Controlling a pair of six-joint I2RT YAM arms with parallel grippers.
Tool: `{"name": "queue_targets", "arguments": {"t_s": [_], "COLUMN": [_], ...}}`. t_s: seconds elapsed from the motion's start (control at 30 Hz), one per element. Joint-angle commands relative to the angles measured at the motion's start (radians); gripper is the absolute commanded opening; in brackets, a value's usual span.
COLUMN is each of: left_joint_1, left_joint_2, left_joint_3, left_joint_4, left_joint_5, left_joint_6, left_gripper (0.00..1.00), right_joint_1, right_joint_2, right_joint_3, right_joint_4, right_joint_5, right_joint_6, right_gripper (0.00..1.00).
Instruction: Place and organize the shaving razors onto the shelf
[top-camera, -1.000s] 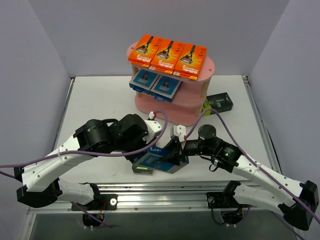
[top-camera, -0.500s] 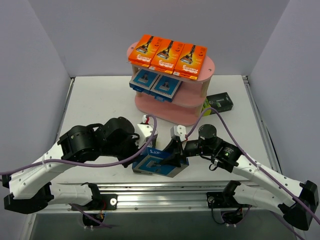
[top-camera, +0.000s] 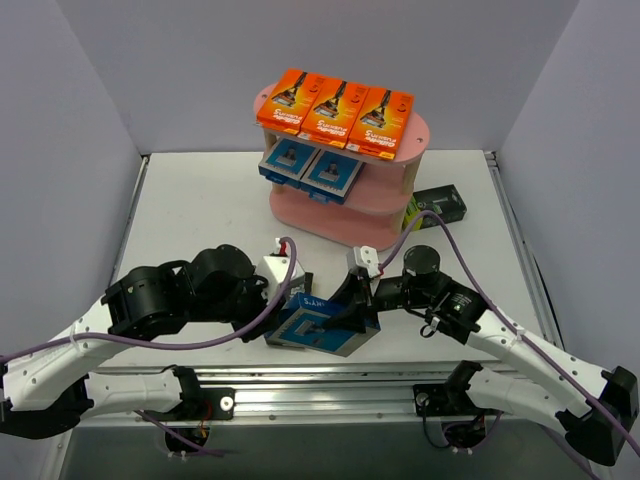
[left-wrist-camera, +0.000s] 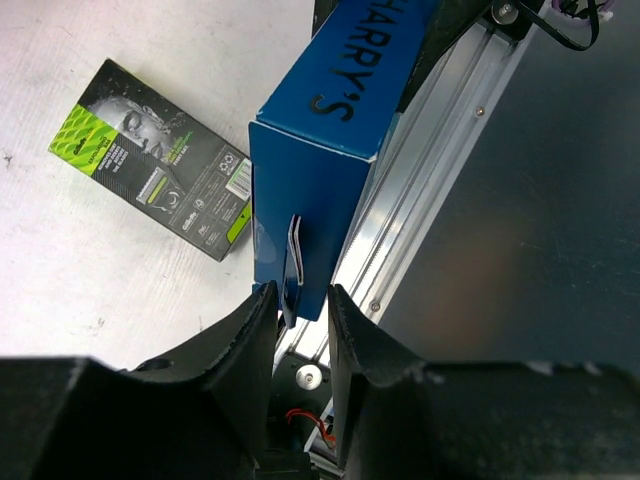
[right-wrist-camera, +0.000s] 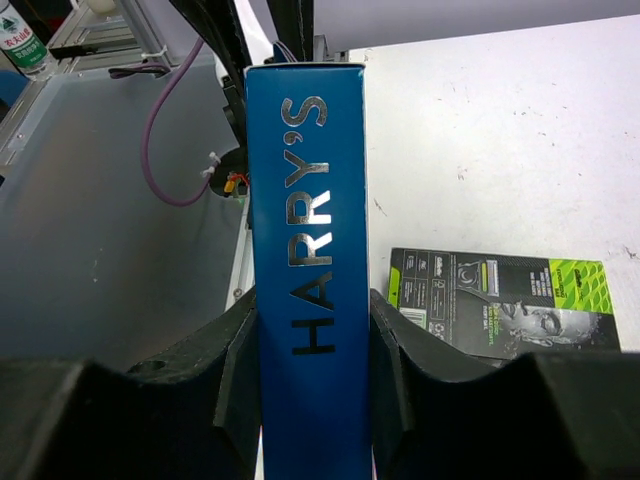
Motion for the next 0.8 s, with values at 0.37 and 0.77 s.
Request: {"name": "queue_targets", "arguments": {"t_s": [0.37, 0.77], "left_joint_1": [-0.003, -0.003], "left_joint_2": [-0.137, -0.165], "left_joint_3": [-0.111, -0.173], "left_joint_4": [0.268, 0.351], "left_joint_5": [-0.069, -0.048], "left_joint_6": [-0.026, -0.056], "left_gripper": [0.18, 0.2], "right_joint_1": [-0.021, -0.023], "right_joint_2": [-0.027, -0.034], "right_joint_3": [-0.007, -0.012], "right_joint_4": [0.131, 0.145], "right_joint_5": [-0.098, -0.101], "right_joint_6": [0.055, 0.06], "right_gripper": [0.0, 0.0]}}
